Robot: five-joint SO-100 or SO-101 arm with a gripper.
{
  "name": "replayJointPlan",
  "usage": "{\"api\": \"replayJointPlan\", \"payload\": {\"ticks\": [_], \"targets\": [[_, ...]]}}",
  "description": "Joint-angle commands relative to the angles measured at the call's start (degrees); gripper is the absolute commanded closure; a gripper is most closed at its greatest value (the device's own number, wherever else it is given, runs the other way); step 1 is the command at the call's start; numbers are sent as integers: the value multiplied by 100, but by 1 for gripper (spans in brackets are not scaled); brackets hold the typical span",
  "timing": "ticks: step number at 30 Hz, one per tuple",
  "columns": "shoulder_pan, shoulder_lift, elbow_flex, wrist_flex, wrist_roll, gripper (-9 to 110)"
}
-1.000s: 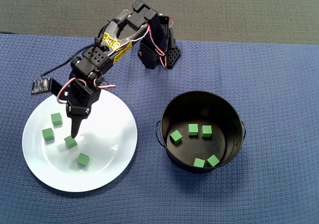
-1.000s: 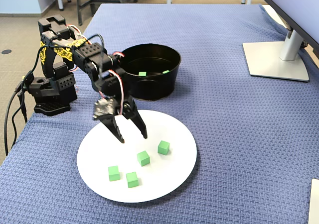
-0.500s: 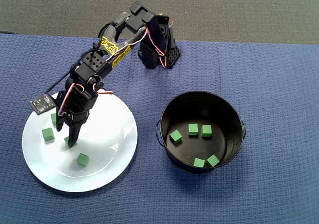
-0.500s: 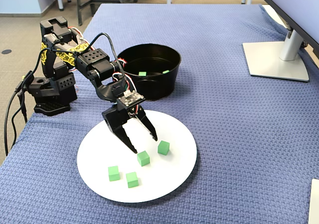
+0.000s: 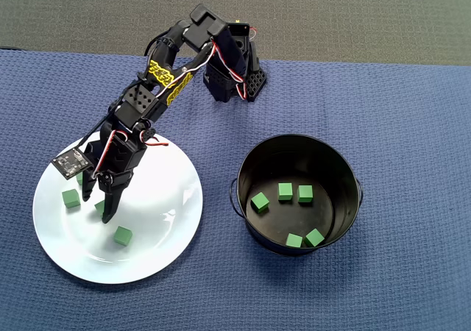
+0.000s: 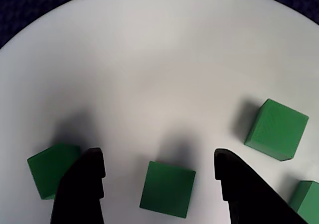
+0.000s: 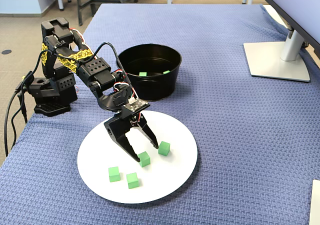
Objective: Pick up the green cubes from the white plate and place them in the black recipient
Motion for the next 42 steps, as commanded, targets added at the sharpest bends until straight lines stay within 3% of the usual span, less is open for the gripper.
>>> {"api": "replayJointPlan", "payload": {"ticks": [1, 34, 42], "targets": [[88, 18, -26, -237, -70, 81], [26, -369, -26, -176, 369, 85], [9, -334, -18, -141, 457, 98]]}}
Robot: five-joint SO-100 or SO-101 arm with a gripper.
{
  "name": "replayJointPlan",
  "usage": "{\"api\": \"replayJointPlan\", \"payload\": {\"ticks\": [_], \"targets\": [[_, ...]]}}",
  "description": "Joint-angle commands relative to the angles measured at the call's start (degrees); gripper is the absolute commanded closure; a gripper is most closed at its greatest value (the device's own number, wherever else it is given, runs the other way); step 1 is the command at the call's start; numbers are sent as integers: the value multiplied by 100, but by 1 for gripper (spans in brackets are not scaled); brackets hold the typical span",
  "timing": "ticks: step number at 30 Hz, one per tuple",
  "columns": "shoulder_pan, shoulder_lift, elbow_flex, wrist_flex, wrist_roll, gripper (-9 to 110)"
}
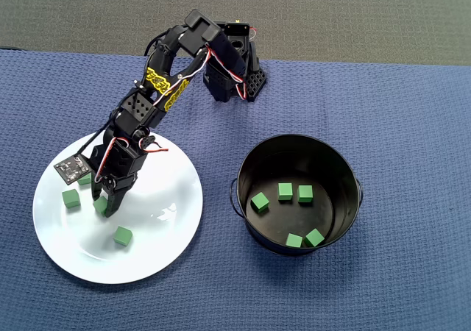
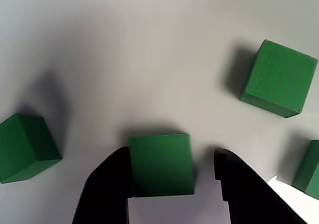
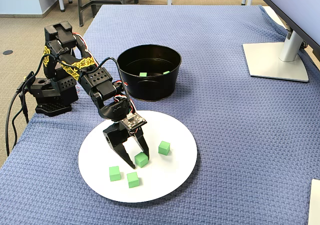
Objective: Pick up the green cubes from the white plate and place them in the black recipient
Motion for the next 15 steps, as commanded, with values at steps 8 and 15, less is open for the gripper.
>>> {"api": "replayJointPlan", "payload": {"ticks": [8, 15], "targets": [[-62, 141, -264, -97, 229, 101], [-114, 1371, -299, 800, 1626, 101]]}}
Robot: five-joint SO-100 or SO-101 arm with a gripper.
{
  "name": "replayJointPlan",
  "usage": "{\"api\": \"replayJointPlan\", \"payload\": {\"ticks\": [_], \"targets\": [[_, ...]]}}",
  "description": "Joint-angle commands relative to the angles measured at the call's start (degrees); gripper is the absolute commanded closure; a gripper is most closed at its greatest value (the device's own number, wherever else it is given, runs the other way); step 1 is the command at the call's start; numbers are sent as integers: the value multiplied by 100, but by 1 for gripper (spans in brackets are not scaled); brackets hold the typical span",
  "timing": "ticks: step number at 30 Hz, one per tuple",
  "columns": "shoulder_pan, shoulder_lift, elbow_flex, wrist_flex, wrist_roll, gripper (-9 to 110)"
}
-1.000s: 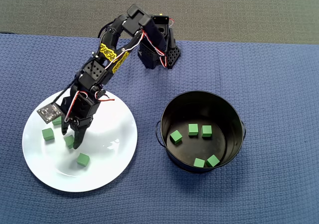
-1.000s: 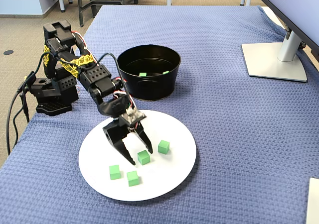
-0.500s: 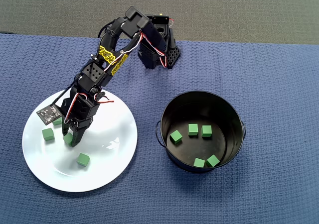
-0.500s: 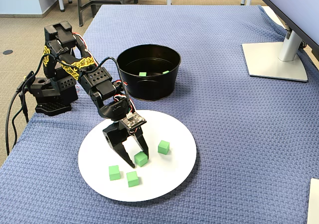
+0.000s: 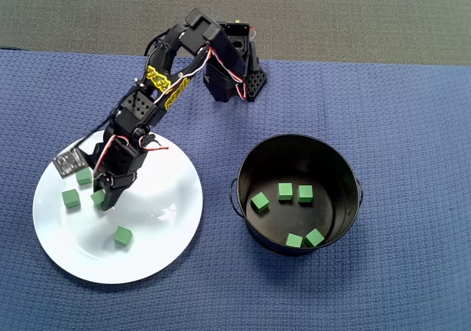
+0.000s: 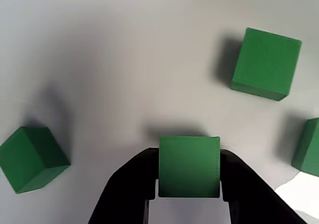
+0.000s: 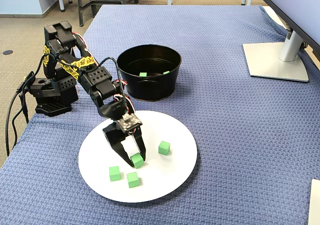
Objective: Pick up the green cubes from the white plate and place them in the black recipient
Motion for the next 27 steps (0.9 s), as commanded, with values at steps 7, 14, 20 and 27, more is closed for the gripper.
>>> {"api": "replayJointPlan", "payload": {"ticks": [7, 14, 20, 27], "targets": [[-519, 3287, -457, 2584, 2848, 101], [-2065, 4808, -686, 4263, 4931, 102], [-4043, 5555, -308, 4772, 6776, 102], [-6091, 5634, 439, 4447, 7831, 102]]}}
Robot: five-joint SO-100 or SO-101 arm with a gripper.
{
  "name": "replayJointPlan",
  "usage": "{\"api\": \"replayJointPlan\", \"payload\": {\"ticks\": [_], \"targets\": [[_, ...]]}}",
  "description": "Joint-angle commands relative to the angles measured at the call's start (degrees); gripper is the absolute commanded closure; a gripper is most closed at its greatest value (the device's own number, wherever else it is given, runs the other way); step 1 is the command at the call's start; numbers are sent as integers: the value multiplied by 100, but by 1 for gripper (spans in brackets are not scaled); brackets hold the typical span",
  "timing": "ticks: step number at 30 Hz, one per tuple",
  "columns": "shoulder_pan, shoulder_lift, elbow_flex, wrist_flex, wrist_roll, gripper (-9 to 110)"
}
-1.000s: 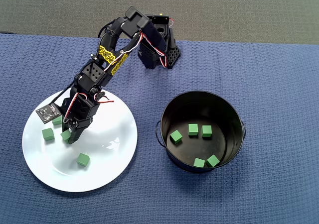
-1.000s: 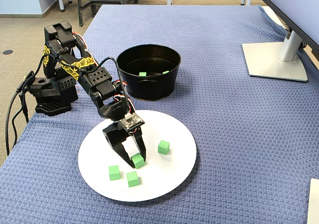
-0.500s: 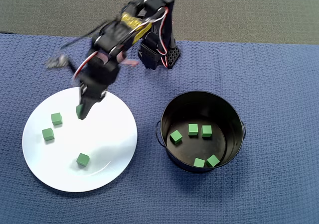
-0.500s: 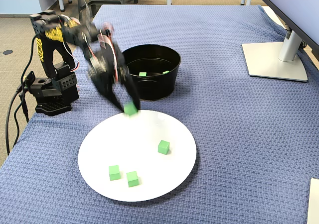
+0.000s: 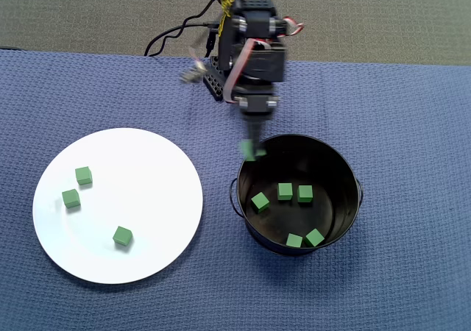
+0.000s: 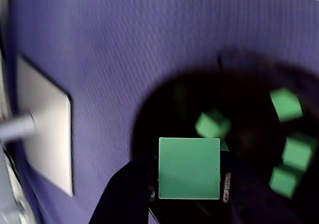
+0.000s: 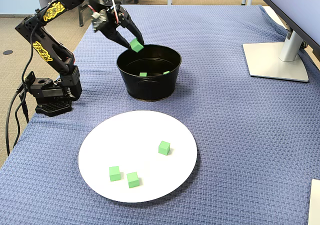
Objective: Pick up the green cubes from the white plate and place them in the black recipient
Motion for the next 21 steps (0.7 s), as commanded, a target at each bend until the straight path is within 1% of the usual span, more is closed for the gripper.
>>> {"api": "replayJointPlan", "payload": {"ticks": [1, 3, 5, 6, 9, 12, 15, 17, 21], "targets": [[-1002, 88, 229, -308, 554, 102], [-1063, 18, 334, -554, 668, 101], [-1037, -18, 334, -738, 492, 83], [-1037, -18, 334, -782, 325, 79], [-940, 79, 352, -800, -193, 76], [-527, 114, 255, -729, -598, 76], [123, 141, 105, -712, -1125, 78], [650, 202, 70, -694, -1749, 79], [1995, 53, 141, -721, -3393, 81]]}}
